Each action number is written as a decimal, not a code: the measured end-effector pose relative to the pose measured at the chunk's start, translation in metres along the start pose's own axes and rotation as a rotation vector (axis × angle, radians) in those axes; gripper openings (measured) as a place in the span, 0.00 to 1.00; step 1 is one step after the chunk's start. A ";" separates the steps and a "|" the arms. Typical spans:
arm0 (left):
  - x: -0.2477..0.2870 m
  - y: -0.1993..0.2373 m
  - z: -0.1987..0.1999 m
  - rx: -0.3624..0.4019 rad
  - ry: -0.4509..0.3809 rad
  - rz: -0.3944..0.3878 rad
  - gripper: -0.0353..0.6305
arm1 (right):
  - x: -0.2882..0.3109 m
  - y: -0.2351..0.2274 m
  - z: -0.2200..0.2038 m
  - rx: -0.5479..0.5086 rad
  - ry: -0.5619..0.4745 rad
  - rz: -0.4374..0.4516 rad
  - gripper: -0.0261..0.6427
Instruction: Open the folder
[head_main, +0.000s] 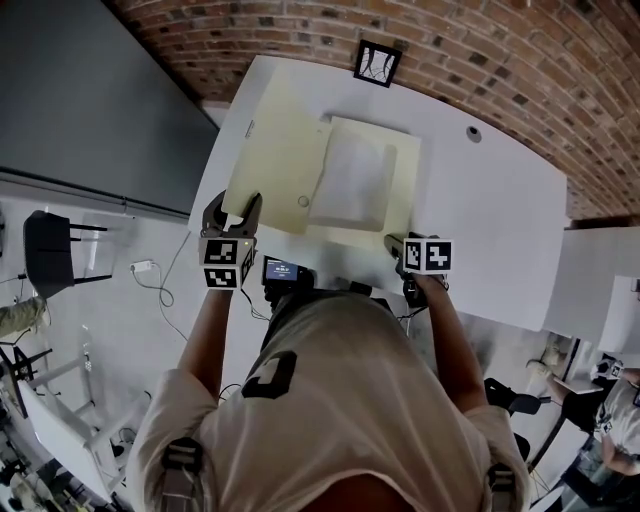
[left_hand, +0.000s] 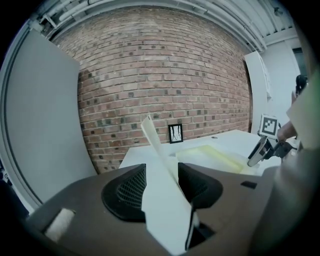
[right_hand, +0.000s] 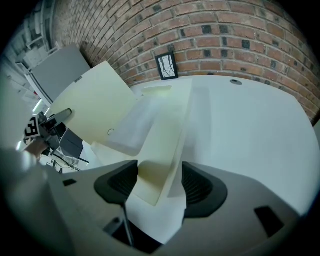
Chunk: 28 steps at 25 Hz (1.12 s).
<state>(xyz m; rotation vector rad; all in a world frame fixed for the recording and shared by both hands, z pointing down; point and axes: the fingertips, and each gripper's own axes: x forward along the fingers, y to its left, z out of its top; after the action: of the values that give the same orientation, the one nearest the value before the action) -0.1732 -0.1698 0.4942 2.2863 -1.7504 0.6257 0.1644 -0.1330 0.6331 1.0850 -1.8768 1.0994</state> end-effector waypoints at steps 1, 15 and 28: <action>0.000 0.002 0.000 -0.002 0.002 0.003 0.34 | 0.000 0.000 0.000 -0.002 0.000 -0.003 0.39; -0.001 0.029 -0.023 -0.007 0.061 0.080 0.34 | -0.002 -0.002 0.001 0.005 -0.019 -0.018 0.39; 0.000 0.053 -0.056 -0.035 0.118 0.112 0.34 | -0.003 -0.001 0.000 0.034 -0.039 -0.065 0.39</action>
<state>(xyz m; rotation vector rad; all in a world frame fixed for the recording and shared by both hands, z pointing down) -0.2356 -0.1621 0.5383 2.0951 -1.8273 0.7290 0.1665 -0.1327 0.6305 1.1858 -1.8455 1.0848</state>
